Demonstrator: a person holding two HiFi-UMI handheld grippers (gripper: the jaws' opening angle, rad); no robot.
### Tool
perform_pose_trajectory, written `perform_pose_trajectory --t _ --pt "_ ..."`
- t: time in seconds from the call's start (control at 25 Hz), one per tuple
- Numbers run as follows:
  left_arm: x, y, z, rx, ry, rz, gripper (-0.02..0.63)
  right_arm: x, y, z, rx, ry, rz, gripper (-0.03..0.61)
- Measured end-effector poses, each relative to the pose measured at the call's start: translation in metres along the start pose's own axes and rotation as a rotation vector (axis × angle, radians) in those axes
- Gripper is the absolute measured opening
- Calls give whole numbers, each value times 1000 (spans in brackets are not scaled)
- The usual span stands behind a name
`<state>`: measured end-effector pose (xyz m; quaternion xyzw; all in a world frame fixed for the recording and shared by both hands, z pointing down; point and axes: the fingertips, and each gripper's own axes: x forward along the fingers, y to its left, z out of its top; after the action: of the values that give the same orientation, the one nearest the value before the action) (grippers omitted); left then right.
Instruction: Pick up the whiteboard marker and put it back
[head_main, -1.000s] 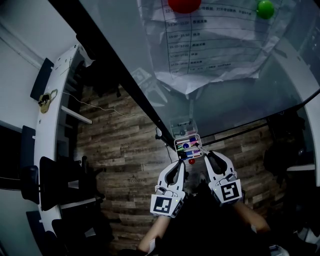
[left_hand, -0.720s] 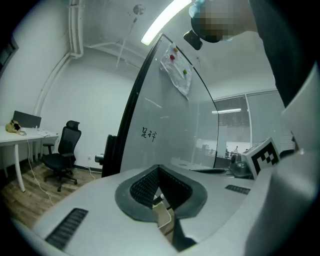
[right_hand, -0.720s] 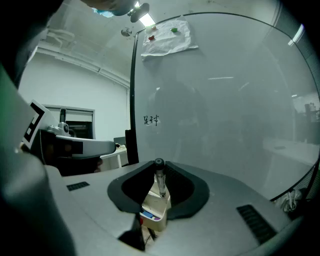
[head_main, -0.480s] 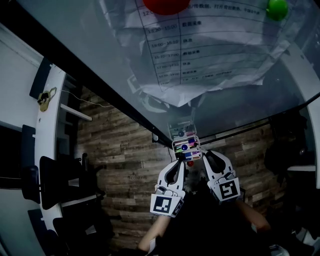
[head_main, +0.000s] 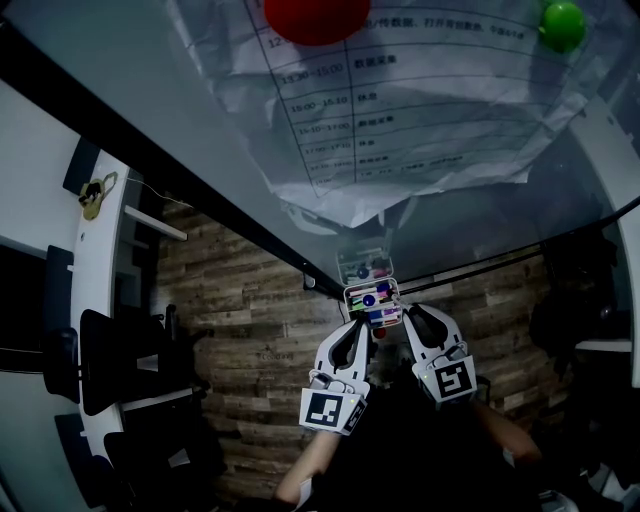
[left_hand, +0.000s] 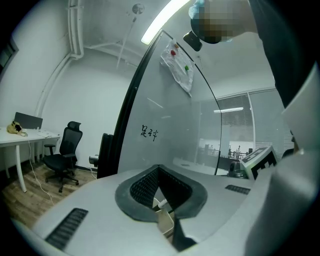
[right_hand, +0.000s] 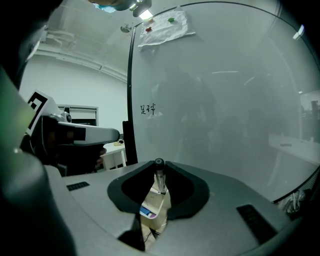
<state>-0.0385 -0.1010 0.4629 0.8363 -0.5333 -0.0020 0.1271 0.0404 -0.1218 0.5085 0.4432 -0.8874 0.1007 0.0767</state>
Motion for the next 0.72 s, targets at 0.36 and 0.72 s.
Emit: perform_pose_trajectory --t 0.36,0.72 --pt "-2 4 -4 9 -1 10 8 5 -1 -10 -13 29 14 78" --pt "-2 3 -3 0 -2 8 8 12 -1 -17 -18 44 20 78"
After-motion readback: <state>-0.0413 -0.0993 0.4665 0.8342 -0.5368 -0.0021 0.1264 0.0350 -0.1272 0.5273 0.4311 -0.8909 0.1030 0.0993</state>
